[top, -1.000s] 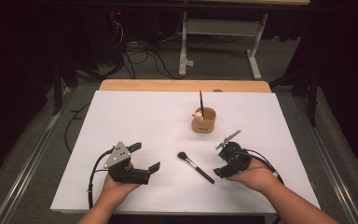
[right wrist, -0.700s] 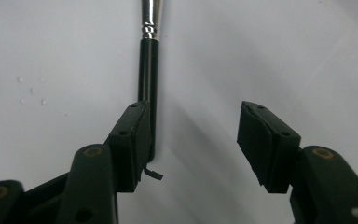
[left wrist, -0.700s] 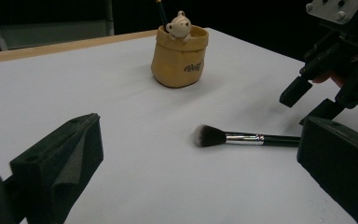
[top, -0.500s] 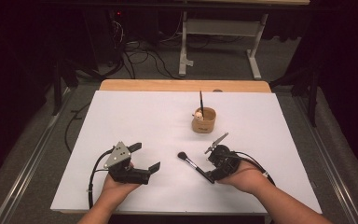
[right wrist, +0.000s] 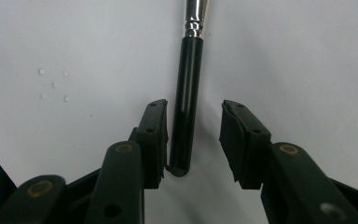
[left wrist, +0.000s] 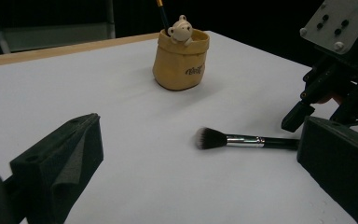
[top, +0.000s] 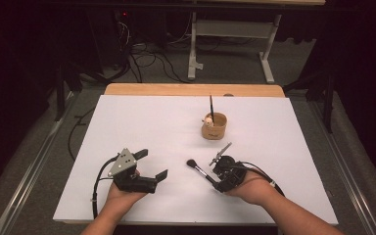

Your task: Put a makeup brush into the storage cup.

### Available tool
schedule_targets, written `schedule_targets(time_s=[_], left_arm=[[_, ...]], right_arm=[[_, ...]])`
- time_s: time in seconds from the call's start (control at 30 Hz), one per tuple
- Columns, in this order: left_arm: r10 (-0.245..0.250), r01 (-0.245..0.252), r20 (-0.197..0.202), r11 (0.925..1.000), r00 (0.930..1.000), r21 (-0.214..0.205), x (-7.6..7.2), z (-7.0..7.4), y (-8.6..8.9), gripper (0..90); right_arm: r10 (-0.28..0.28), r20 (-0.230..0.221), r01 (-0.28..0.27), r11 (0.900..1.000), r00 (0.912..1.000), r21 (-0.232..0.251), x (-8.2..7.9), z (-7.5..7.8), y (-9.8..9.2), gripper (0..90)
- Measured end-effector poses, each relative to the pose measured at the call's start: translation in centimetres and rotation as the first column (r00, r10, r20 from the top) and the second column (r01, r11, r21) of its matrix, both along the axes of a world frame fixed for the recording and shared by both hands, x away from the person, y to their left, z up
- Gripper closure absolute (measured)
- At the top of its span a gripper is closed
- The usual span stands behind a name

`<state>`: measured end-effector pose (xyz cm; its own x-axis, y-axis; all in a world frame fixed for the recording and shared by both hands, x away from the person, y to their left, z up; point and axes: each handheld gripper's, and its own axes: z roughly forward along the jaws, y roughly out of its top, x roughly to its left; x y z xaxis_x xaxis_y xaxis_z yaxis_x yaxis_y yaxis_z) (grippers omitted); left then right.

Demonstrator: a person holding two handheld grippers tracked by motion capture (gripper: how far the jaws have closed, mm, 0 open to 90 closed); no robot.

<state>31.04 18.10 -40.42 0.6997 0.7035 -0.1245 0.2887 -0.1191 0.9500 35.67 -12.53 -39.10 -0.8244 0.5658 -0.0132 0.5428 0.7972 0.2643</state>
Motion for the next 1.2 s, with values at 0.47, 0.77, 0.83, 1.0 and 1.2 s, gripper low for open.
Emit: schedule_targets(time_s=[0.47,0.77,0.83,1.0,1.2], left_arm=[[0.004,-0.004,0.003,1.0000,1.0000,-0.003,0.00,0.09,0.16,1.0],[0.004,-0.004,0.001,1.0000,1.0000,-0.002,0.01,0.07,0.14,1.0],[0.004,-0.004,0.002,1.0000,1.0000,-0.002,0.00,0.07,0.12,1.0],[0.005,-0.005,0.008,1.0000,1.0000,-0.002,-0.10,0.14,0.11,1.0],[0.006,-0.006,0.009,1.0000,0.9999,-0.001,-0.08,0.13,0.14,1.1]], right_arm=[[0.015,-0.001,-0.015,0.9996,0.9999,-0.024,0.08,-0.55,0.53,71.6],[0.027,0.006,-0.027,0.9991,0.9996,-0.033,0.13,-0.67,0.55,72.7],[0.034,0.009,-0.033,0.9990,0.9994,-0.031,0.12,-0.75,0.53,73.2],[0.025,0.011,-0.024,0.9991,0.9996,-0.034,0.18,-0.74,0.51,77.9],[0.033,0.018,-0.032,0.9985,0.9993,-0.044,0.14,-0.74,0.59,80.6]])
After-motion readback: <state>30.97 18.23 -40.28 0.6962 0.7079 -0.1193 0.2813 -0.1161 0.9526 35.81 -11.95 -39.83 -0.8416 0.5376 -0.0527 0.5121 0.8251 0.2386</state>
